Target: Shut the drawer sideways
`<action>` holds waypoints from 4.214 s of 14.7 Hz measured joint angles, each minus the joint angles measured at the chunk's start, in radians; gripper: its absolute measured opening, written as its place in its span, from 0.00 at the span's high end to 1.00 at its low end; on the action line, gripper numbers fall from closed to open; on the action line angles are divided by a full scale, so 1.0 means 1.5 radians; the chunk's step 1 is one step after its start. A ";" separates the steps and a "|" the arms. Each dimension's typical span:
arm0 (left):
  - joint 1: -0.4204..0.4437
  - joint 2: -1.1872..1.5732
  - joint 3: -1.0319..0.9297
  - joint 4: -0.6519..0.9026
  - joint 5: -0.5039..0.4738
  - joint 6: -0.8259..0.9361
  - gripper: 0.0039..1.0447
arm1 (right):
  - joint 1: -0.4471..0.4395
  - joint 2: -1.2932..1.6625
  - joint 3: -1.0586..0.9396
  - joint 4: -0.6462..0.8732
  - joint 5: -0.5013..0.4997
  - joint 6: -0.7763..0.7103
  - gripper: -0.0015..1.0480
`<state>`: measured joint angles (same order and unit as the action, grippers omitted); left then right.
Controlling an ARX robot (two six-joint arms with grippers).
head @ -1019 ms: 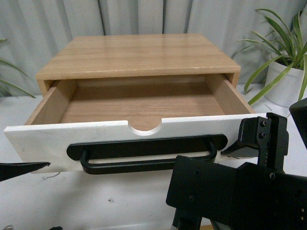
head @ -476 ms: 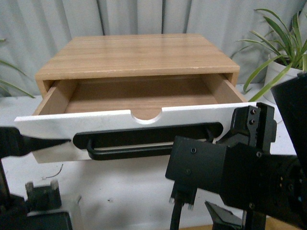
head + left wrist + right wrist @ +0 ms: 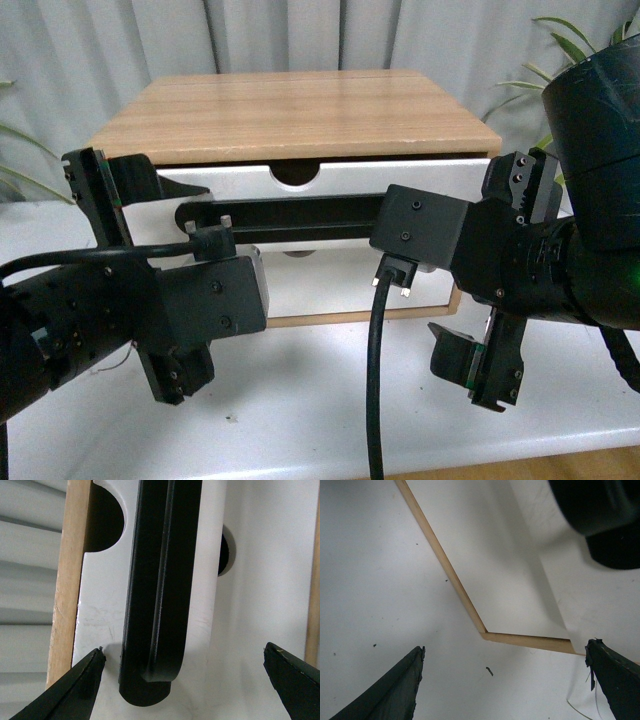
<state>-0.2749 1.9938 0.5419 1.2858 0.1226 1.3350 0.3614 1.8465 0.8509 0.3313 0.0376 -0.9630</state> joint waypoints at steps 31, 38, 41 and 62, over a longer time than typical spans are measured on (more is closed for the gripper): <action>0.286 -1.111 -0.355 -0.644 0.022 -0.886 0.78 | -0.152 -1.091 -0.539 -0.110 0.067 0.628 0.71; 0.184 -1.201 -0.355 -0.726 -0.082 -0.888 0.99 | -0.241 -1.227 -0.559 -0.226 -0.025 0.632 0.98; 0.184 -1.308 -0.355 -0.865 -0.081 -0.888 0.99 | -0.241 -1.229 -0.559 -0.224 -0.025 0.633 0.98; 0.183 -1.323 -0.355 -0.860 -0.082 -0.888 0.06 | -0.241 -1.229 -0.559 -0.223 -0.025 0.633 0.06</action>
<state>-0.0002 0.0090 0.0101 -0.0036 -0.0006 0.0025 -0.0002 0.0036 0.0128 -0.0036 -0.0002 -0.0139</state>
